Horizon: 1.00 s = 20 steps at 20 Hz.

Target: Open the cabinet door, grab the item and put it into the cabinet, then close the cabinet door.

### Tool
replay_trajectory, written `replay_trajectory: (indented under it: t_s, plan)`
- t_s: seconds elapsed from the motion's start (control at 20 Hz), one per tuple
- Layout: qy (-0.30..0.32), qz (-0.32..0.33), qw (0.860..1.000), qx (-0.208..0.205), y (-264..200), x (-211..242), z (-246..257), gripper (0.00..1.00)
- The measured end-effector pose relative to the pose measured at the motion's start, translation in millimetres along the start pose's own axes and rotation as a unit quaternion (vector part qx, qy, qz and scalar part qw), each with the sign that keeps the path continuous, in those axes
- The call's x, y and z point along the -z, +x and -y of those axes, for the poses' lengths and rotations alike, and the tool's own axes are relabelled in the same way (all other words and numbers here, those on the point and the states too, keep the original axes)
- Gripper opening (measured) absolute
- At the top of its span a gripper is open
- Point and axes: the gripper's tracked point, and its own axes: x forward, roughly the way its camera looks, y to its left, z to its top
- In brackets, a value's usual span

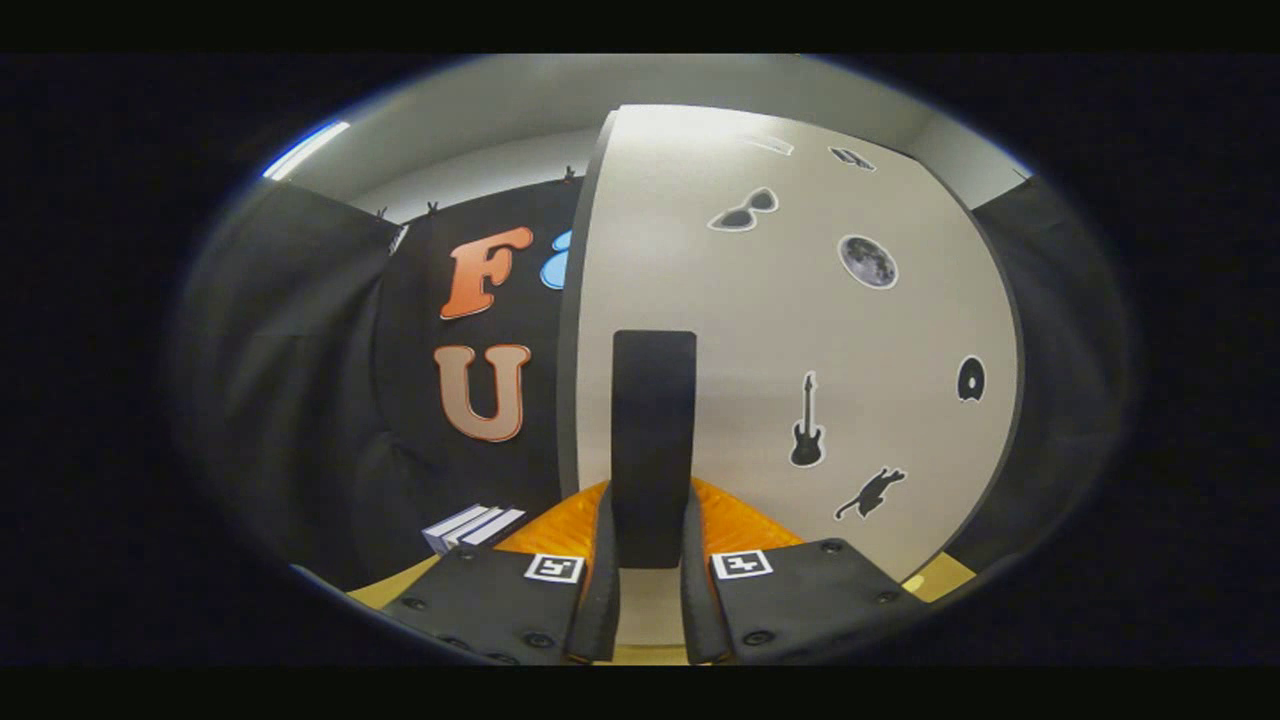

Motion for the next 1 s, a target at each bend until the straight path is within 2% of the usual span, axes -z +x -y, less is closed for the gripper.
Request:
replay_trajectory:
  t_s: [0.25, 0.5, 1.0]
  plan:
    - [0.008, 0.013, 1.000, -0.023, -83, -1, 20, 0.29]
    - [0.007, 0.016, 1.000, -0.016, -147, -3, 47, 0.27]
    - [-0.008, 0.010, 1.000, 0.018, -222, -8, 101, 0.24]
